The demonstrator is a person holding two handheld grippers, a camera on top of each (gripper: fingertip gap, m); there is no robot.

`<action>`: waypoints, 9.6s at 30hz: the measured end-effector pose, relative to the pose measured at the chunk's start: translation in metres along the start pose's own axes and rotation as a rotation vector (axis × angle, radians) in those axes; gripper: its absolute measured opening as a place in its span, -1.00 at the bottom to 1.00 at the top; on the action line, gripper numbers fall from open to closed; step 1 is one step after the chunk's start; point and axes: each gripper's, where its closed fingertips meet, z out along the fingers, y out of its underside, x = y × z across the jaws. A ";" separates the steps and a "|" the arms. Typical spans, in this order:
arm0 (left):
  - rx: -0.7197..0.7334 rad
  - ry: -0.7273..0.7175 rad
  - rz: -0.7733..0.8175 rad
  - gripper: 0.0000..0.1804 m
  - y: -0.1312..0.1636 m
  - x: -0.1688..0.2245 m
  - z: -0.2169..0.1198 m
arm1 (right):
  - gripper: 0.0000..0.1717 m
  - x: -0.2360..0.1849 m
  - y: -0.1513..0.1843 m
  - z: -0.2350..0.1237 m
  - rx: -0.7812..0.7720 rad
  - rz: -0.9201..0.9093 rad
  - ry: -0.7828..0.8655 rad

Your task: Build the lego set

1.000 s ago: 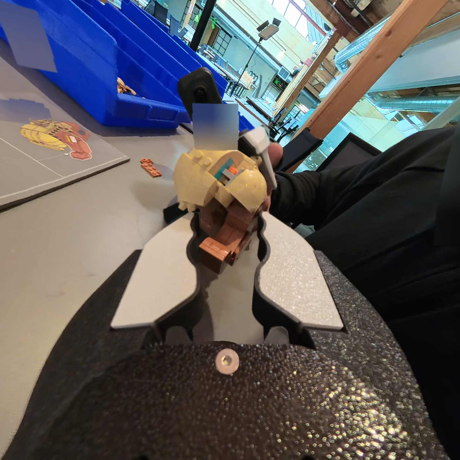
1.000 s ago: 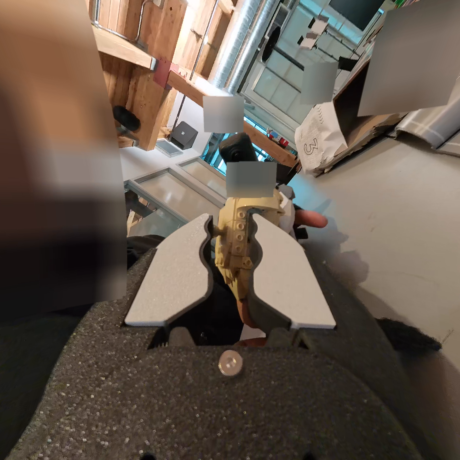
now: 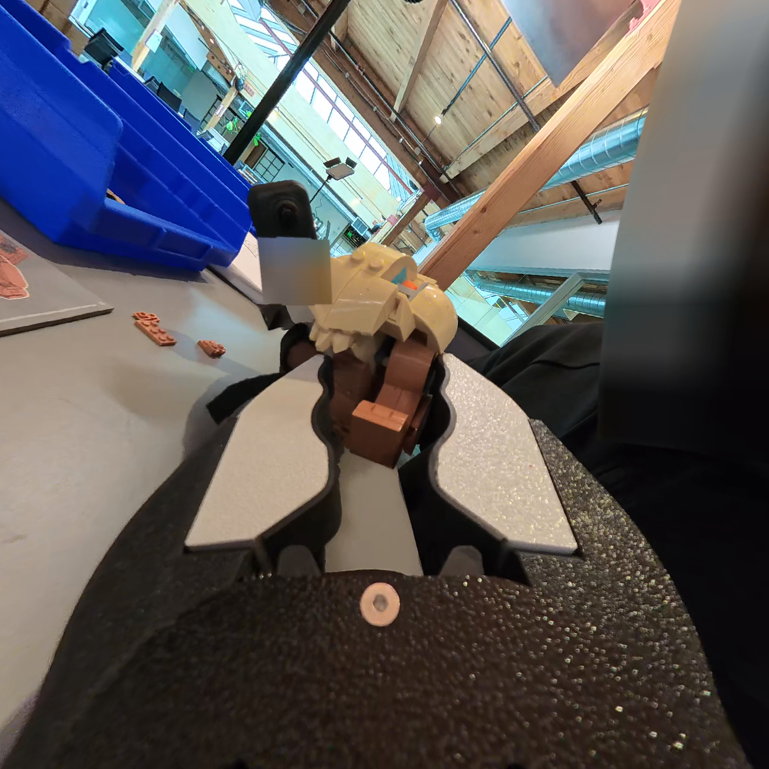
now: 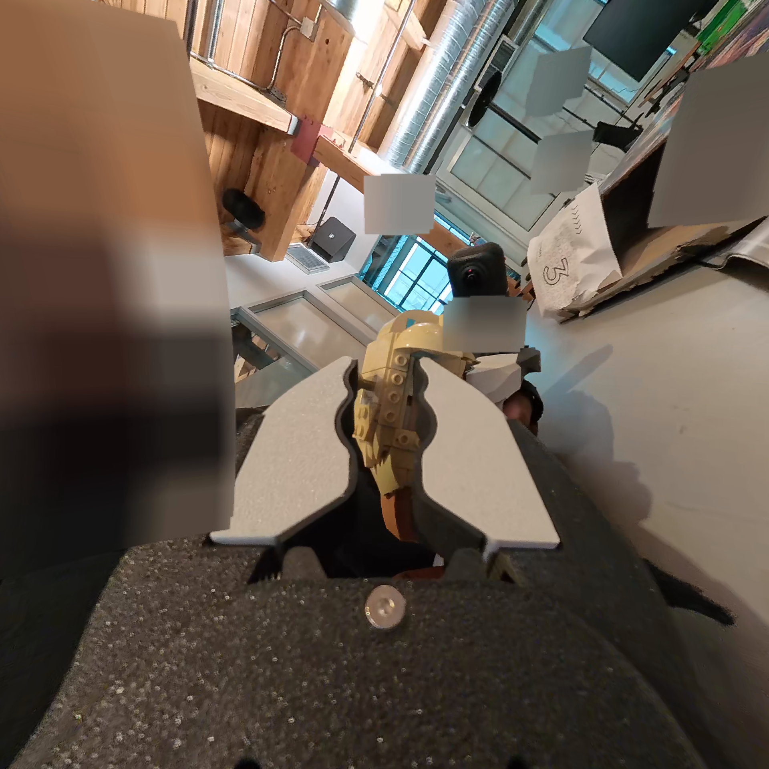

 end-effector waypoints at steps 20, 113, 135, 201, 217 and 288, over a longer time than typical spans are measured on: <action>0.036 -0.013 -0.013 -0.51 -0.003 -0.003 0.006 | -0.72 0.010 -0.012 -0.002 0.094 0.106 0.058; -0.457 -0.576 0.310 -0.55 0.051 -0.017 -0.034 | -0.71 0.063 0.031 -0.045 -0.257 -0.458 0.674; -0.934 -0.228 1.023 -0.77 0.111 -0.032 -0.030 | -0.69 0.046 0.038 -0.058 -0.274 -0.292 0.503; -0.461 -0.179 -0.249 -0.82 0.018 -0.062 -0.042 | -0.44 0.067 0.034 -0.035 -0.556 -1.104 0.601; -0.577 -0.090 -0.170 -0.82 0.024 -0.053 -0.041 | -0.43 0.066 0.039 -0.031 -0.571 -1.227 0.605; -0.678 -0.078 -0.251 -0.82 0.025 -0.069 -0.045 | -0.30 0.103 0.028 -0.044 -0.573 -0.156 0.712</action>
